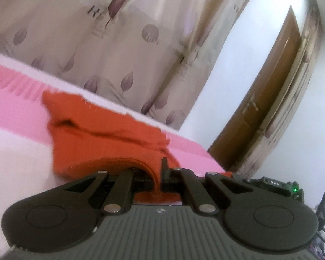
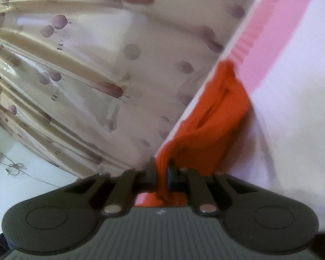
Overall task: Fold small clothes
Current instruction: 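Grasp the hem with the left tool while the right tool grasps it too, folding toward the collar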
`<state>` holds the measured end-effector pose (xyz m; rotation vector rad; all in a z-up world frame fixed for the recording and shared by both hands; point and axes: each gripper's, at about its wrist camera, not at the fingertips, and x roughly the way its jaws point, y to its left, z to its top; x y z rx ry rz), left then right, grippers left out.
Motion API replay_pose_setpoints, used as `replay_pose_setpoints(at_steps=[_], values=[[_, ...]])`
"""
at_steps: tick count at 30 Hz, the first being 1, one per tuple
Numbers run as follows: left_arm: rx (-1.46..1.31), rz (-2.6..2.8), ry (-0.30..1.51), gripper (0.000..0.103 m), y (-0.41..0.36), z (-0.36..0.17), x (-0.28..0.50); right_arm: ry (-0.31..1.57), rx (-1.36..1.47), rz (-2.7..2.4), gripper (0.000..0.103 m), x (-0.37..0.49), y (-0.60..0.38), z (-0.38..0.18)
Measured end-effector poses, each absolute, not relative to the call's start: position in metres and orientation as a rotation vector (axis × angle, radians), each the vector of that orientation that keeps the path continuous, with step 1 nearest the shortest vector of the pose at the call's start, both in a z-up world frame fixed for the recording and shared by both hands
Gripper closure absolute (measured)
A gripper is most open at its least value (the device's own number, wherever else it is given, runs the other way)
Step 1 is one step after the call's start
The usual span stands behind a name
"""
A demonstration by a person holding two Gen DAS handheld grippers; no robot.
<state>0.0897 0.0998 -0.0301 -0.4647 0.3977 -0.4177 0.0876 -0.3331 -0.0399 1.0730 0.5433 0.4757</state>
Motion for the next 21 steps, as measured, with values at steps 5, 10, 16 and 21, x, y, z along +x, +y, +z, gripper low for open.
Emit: replay_pose_setpoints(at_steps=[5,10,16,21], values=[[-0.484,-0.395,0.356,0.1,0.104,-0.017,0.122,0.518,1.053,0.486,0.094,0.121,-0.338,-0.029],[-0.491,-0.364,0.351,0.1,0.106,-0.013,0.162,0.511,1.028,0.485,0.094,0.163,-0.342,-0.024],[-0.511,-0.292,0.36,0.1,0.111,-0.021,0.217,0.528,0.999,0.481,0.094,0.219,-0.339,-0.027],[-0.54,-0.233,0.394,0.1,0.12,-0.037,0.261,0.554,0.996,0.464,0.094,0.27,-0.336,-0.038]])
